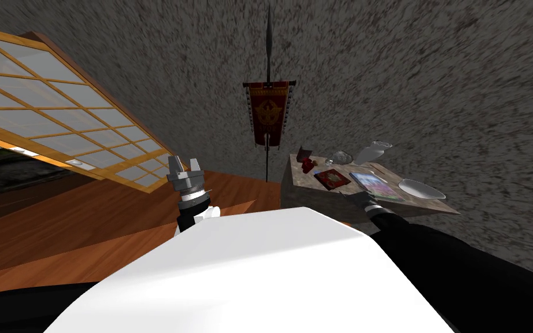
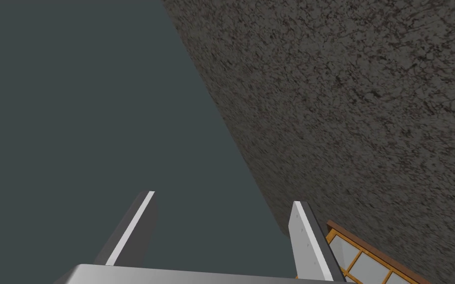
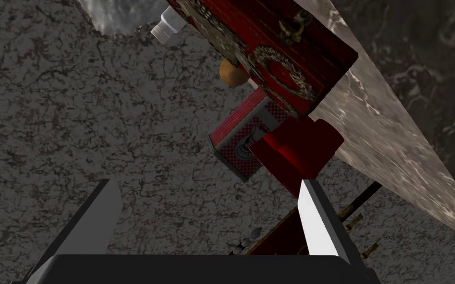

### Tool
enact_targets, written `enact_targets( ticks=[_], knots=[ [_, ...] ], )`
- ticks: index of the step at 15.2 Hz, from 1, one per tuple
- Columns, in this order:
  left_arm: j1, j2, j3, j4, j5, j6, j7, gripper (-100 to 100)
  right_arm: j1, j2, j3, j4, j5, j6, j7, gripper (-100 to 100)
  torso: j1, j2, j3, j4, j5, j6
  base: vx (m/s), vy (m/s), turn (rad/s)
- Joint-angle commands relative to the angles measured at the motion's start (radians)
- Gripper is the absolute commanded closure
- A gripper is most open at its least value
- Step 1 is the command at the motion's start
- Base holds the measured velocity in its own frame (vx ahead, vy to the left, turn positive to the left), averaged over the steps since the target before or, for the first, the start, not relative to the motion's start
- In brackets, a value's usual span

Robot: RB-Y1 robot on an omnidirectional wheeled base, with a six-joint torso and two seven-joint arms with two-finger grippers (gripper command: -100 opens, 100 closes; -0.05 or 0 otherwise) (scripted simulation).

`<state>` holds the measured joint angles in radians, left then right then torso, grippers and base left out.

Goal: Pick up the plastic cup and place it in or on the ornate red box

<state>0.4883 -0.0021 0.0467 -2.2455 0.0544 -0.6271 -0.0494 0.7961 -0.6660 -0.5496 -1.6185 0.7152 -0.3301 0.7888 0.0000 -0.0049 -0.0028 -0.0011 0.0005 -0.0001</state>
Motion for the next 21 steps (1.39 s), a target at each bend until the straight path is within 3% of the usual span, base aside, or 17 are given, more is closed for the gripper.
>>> enact_targets(
  ticks=[1, 2, 4, 5, 7, 8, 9, 10, 13, 15, 18, 21],
  knots=[
    [0.0, 0.0, 0.0, 0.0, 0.0, 0.0, 0.0, 0, 0.045, -0.027, -0.011, -0.002, 0.006, -0.016, 0.003, -100, 0.0, 0.0, 0.0, 0.0, 0.0, 0.0, 0.04, 0.031, 0.014],
    [0.0, 0.0, 0.0, 0.0, 0.0, 0.0, 0.0, 0, 0.069, -0.065, -0.025, -0.01, 0.014, -0.031, 0.004, -100, 0.0, 0.0, 0.0, 0.0, 0.0, 0.0, 0.053, 0.031, 0.019],
    [0.0, 0.0, 0.0, 0.0, 0.0, 0.0, 0.0, 0, 0.099, -0.068, -0.025, -0.01, 0.014, -0.031, 0.004, -100, 0.0, -0.001, -0.001, 0.0, 0.0, 0.0, 0.048, 0.023, 0.013],
    [0.0, 0.0, 0.0, 0.0, 0.0, 0.0, 0.0, 0, 0.129, -0.108, -0.04, -0.018, 0.022, -0.046, 0.005, -100, 0.0, -0.001, -0.001, 0.0, 0.0, 0.0, 0.049, 0.029, 0.02],
    [0.0, 0.0, 0.0, 0.0, 0.0, 0.0, 0.0, 0, 0.153, -0.108, -0.04, -0.018, 0.022, -0.046, 0.005, -100, 0.0, -0.001, -0.001, 0.0, 0.0, 0.0, 0.048, 0.025, 0.014],
    [0.0, 0.0, 0.0, 0.0, 0.0, 0.0, 0.0, 0, 0.187, -0.148, -0.057, -0.026, 0.03, -0.061, 0.006, -100, 0.0, -0.001, -0.001, 0.0, 0.0, 0.0, 0.058, 0.02, 0.018],
    [0.0, 0.0, 0.0, 0.0, 0.0, 0.0, 0.0, 0, 0.207, -0.148, -0.057, -0.026, 0.03, -0.061, 0.006, -100, 0.0, -0.002, -0.001, 0.0, 0.0, 0.0, 0.066, 0.02, 0.028],
    [0.0, 0.0, 0.0, 0.0, 0.0, 0.0, 0.0, 0, 0.207, -0.148, -0.057, -0.026, 0.03, -0.061, 0.006, -100, -0.001, -0.002, -0.001, -0.001, 0.0, 0.0, 0.049, 0.015, 0.011],
    [0.0, 0.0, 0.0, 0.0, 0.0, 0.0, 0.0, 0, 0.283, -0.225, -0.091, -0.043, 0.045, -0.088, 0.009, -100, -0.001, -0.003, -0.002, -0.001, 0.0, 0.0, 0.077, 0.02, 0.028],
    [0.0, 0.0, 0.0, 0.0, 0.0, 0.0, 0.0, 0, 0.311, -0.226, -0.091, -0.043, 0.045, -0.088, 0.009, -100, -0.001, -0.005, -0.003, -0.001, 0.0, 0.0, 0.095, 0.016, 0.021],
    [0.0, 0.0, 0.0, 0.0, 0.0, 0.0, 0.0, 0, 0.39, -0.301, -0.125, -0.06, 0.059, -0.113, 0.012, -100, 0.0, -0.005, -0.003, -0.001, 0.0, -0.001, 0.095, 0.026, 0.031],
    [0.0, 0.0, 0.0, 0.0, 0.0, 0.0, 0.0, 0, 0.459, -0.337, -0.142, -0.068, 0.066, -0.126, 0.014, -100, 0.0, -0.008, -0.005, -0.002, 0.0, -0.001, 0.138, 0.032, 0.037]
  ],
)
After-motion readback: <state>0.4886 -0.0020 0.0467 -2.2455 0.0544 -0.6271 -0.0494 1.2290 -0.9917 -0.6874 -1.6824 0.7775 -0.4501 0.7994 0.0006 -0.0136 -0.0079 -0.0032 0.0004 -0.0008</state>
